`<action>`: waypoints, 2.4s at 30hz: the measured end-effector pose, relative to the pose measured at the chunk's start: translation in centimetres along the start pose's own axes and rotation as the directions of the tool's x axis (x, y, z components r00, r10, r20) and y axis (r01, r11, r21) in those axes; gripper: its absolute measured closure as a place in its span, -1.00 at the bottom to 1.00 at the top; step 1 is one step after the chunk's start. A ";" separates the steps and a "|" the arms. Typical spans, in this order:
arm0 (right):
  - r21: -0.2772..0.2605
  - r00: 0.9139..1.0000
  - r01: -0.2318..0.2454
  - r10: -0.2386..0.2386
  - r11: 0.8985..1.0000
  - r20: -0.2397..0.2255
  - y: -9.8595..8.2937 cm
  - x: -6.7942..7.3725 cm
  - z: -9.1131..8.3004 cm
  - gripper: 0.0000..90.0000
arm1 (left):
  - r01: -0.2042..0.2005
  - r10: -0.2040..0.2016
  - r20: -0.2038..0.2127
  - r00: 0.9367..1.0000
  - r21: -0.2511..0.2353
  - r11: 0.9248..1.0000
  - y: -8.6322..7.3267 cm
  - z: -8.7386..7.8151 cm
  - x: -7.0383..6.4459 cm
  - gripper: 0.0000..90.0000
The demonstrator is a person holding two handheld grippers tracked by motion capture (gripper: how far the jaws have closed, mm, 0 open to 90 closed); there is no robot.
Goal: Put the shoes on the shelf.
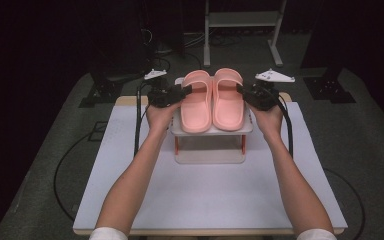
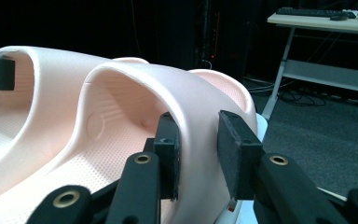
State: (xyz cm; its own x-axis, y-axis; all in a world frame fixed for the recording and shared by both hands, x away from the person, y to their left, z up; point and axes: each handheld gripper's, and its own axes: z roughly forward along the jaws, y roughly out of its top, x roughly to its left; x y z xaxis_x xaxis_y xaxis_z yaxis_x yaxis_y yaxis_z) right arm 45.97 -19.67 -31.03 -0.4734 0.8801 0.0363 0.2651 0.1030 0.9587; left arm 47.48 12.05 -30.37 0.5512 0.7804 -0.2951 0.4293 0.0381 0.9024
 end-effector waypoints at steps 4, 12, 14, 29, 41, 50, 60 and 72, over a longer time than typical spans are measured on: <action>0.003 1.000 -0.005 0.005 1.000 -0.007 0.1 -0.2 0.1 0.54 | 0.001 -0.001 0.000 1.000 -0.008 1.000 0.0 0.1 0.0 0.08; 0.000 1.000 0.007 -0.007 1.000 0.001 0.0 -0.2 0.1 0.54 | -0.012 0.012 0.001 1.000 -0.013 1.000 0.0 0.3 0.1 0.07; -0.002 1.000 0.005 -0.005 1.000 0.002 0.0 -0.2 0.1 0.54 | -0.006 0.006 0.001 1.000 -0.016 1.000 0.0 0.3 0.1 0.07; 0.002 1.000 -0.006 0.006 1.000 0.011 -0.2 -0.2 -0.4 0.48 | -0.005 0.005 -0.009 1.000 -0.019 1.000 0.0 0.3 0.1 -0.06; 0.001 0.998 -0.031 0.031 1.000 0.056 0.1 1.0 -0.3 0.38 | -0.007 0.007 0.008 1.000 -0.017 1.000 -0.3 0.1 0.1 0.02; -0.004 0.997 -0.048 0.048 0.999 0.059 0.0 1.3 -0.2 0.34 | -0.006 0.006 0.007 1.000 -0.017 1.000 -0.2 0.2 0.1 0.04; 0.000 0.997 -0.060 0.060 0.998 0.039 -0.4 0.9 -0.5 0.19 | -0.022 0.022 0.008 1.000 -0.021 1.000 -0.3 -0.2 0.0 -0.03; -0.029 0.997 -0.068 0.068 0.997 0.019 -1.1 0.2 -2.6 0.09 | -0.051 0.051 0.004 0.999 -0.038 0.998 -0.6 -1.9 -0.3 -0.10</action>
State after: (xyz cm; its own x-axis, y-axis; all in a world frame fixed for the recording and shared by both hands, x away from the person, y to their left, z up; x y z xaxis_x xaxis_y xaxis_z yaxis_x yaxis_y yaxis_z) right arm 43.36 -20.83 -31.34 -0.4381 0.8937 0.0963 0.2717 0.0295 0.9619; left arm 45.69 12.96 -30.25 0.5753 0.7787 -0.2503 0.3734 0.0222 0.9274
